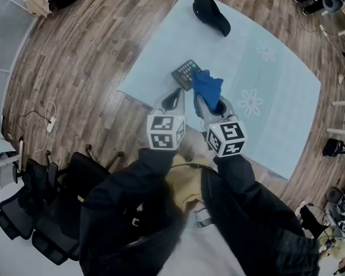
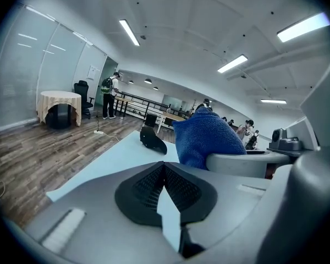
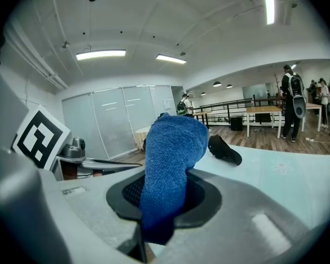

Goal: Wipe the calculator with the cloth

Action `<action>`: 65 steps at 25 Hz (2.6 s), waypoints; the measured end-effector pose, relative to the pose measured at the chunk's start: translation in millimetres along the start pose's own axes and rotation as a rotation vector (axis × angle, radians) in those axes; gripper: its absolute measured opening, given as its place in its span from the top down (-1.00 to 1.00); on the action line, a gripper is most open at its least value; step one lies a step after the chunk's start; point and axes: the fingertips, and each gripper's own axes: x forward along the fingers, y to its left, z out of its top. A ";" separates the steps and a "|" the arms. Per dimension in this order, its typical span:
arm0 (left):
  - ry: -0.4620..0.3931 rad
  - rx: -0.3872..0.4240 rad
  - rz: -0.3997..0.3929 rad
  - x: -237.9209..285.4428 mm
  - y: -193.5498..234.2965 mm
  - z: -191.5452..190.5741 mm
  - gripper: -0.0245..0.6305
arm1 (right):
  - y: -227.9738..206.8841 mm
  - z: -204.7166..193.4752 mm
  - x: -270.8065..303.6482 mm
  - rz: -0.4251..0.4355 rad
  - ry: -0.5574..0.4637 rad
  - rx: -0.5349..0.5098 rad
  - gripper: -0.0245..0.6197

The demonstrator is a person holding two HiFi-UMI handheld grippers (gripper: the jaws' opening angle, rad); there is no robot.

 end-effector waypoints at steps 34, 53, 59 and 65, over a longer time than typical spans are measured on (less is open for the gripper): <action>0.206 -0.039 0.135 97.6 43.1 -49.3 0.95 | -84.6 -64.7 113.1 0.086 0.281 -0.013 0.64; 0.294 -0.097 0.188 114.1 90.2 -69.9 0.95 | -126.4 -112.7 191.0 0.095 0.462 -0.183 0.64; 0.307 -0.118 0.211 104.0 103.1 -77.8 0.95 | -108.8 -151.9 200.9 0.157 0.580 -0.222 0.64; 0.300 -0.121 0.226 95.3 110.2 -82.3 0.95 | -78.3 -162.8 192.1 0.233 0.603 -0.214 0.64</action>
